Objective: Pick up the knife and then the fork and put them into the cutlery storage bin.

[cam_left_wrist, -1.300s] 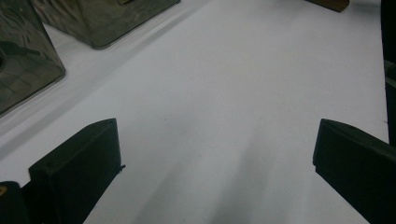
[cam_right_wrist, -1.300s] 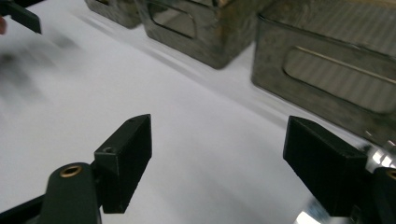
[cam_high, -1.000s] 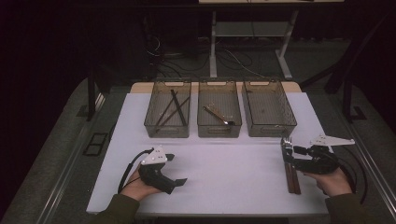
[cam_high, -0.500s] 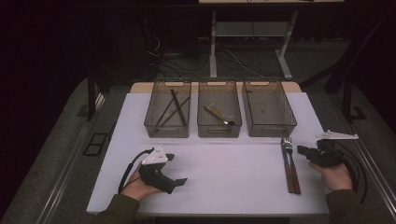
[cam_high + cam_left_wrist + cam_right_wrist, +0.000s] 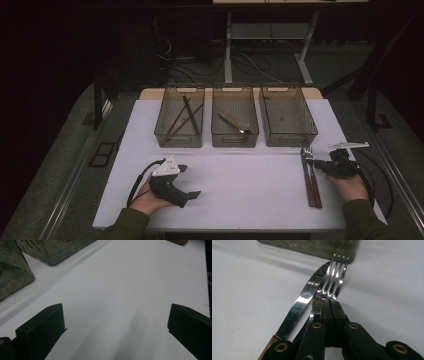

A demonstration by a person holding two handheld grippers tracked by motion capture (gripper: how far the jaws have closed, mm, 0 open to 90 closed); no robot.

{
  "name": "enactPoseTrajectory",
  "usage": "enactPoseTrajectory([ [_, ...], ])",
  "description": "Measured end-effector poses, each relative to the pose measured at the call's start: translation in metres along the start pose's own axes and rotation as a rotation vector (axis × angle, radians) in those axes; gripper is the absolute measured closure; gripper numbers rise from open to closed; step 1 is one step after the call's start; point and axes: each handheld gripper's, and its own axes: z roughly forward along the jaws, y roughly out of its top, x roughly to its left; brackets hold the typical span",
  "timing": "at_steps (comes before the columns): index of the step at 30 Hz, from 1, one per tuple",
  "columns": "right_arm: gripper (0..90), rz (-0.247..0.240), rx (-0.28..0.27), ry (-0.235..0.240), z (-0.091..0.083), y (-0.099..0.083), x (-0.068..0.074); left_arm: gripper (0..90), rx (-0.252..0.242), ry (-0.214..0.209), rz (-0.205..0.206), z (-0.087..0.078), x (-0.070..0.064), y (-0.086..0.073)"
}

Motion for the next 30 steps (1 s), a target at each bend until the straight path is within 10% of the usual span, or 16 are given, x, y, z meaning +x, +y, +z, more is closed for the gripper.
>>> enactPoseTrajectory([
  [30, 89.6, -0.09, 0.005, 0.054, 0.006, 0.004, 0.017, 0.1, 0.002, -0.001, -0.001, 0.001, 0.001, 0.0],
])
